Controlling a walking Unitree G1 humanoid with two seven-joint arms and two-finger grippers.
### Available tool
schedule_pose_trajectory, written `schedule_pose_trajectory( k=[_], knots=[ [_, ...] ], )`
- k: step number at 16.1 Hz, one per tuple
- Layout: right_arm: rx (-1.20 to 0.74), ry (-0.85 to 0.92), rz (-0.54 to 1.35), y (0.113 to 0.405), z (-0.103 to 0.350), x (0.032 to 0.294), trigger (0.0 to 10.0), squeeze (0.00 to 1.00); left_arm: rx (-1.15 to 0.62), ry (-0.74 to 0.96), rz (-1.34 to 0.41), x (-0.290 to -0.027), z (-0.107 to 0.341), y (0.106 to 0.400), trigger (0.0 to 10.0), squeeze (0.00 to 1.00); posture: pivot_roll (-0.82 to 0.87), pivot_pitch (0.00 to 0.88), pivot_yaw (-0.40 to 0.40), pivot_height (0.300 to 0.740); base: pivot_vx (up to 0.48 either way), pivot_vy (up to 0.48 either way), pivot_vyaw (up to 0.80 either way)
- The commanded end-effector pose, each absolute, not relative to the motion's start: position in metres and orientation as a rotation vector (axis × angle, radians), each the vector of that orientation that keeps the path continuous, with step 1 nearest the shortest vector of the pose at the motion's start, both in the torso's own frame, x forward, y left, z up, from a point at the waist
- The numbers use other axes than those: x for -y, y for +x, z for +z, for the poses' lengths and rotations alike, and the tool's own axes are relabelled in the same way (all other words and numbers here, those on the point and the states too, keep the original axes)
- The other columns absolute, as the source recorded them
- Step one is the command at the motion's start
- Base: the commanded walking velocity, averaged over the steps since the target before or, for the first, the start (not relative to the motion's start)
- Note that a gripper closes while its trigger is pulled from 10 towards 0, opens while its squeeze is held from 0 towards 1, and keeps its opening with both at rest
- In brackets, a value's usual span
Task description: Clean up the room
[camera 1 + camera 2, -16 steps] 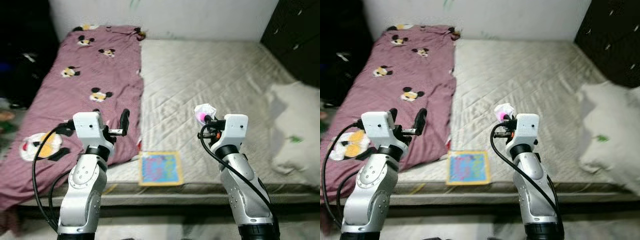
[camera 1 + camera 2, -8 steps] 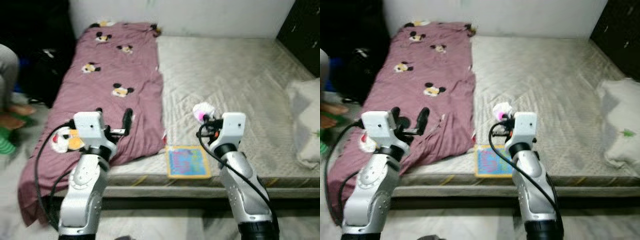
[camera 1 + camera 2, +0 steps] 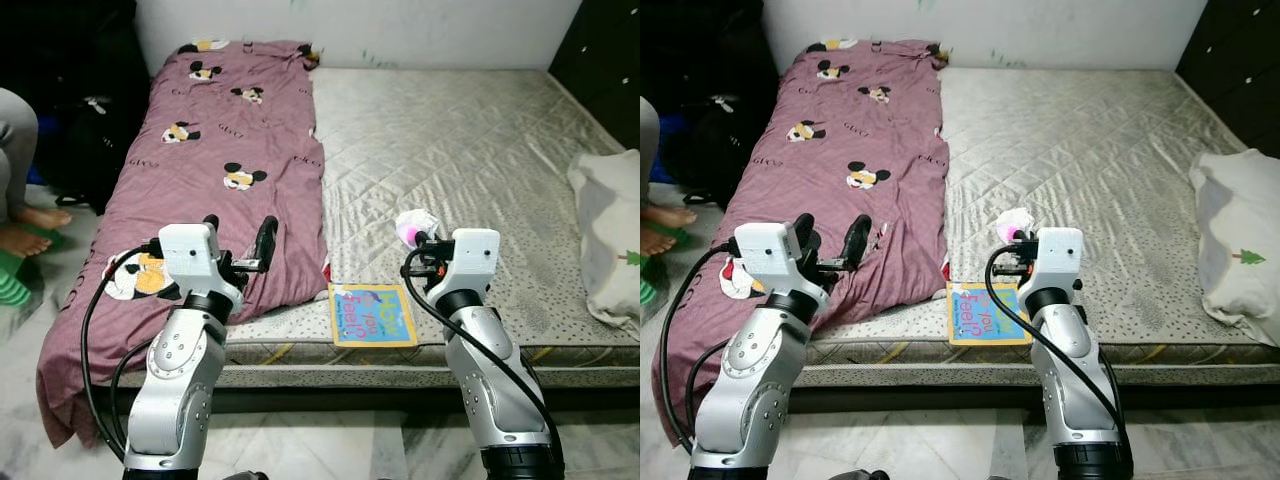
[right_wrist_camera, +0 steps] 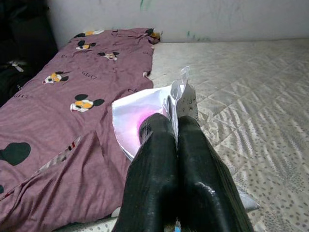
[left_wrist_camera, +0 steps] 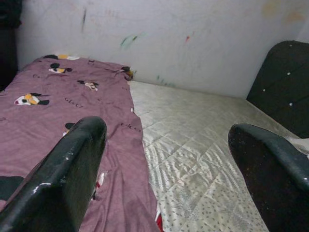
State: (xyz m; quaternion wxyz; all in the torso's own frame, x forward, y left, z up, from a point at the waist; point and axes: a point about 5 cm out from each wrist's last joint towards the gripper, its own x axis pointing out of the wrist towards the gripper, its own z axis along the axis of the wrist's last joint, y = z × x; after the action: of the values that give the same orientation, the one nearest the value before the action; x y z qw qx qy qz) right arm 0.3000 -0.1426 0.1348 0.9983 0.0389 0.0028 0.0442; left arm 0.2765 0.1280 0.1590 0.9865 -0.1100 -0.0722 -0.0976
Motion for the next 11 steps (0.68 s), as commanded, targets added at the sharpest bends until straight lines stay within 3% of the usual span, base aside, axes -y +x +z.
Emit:
schedule_pose_trajectory(
  k=[1,11],
  knots=[
    [-0.002,0.082,0.077,0.3000,0.1350,0.1444,10.0,0.00,0.156,-0.217,-0.207,-0.1283,0.1619,0.2754,10.0,0.00,-0.06,0.092,-0.008,0.740,0.270,0.000,0.00],
    [0.005,0.091,0.065,0.3006,0.1365,0.1449,10.0,0.00,0.146,-0.222,-0.217,-0.1268,0.1614,0.2748,10.0,0.00,-0.06,0.098,-0.002,0.740,0.256,0.000,0.00]
  ],
)
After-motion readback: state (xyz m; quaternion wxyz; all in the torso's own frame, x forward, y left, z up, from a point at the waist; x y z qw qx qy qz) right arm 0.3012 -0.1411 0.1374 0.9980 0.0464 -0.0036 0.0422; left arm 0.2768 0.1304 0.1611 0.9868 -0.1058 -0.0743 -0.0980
